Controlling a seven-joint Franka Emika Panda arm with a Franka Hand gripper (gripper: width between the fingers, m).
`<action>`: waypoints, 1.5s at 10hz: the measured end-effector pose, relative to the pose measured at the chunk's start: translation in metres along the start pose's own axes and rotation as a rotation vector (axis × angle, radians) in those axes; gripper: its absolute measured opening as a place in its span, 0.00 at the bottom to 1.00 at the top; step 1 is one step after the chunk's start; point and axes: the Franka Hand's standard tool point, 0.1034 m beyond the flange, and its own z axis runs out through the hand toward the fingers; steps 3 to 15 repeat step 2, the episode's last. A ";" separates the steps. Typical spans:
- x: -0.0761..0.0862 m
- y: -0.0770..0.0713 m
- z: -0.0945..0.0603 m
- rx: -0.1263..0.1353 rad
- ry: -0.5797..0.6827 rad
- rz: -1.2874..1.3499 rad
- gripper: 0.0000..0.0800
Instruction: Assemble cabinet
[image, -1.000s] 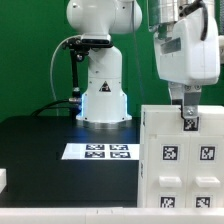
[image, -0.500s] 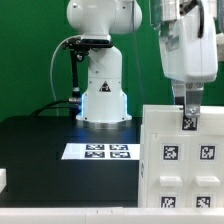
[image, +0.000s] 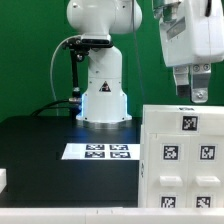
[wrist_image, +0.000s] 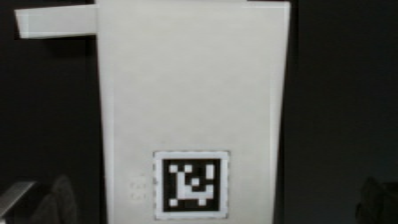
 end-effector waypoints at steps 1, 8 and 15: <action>0.000 0.000 0.000 -0.001 0.000 0.000 1.00; 0.000 0.000 0.001 -0.001 0.001 0.000 1.00; 0.000 0.000 0.001 -0.001 0.001 0.000 1.00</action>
Offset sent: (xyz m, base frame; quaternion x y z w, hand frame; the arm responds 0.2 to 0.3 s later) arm 0.0000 0.0000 0.0000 0.0000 0.0000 0.0000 1.0000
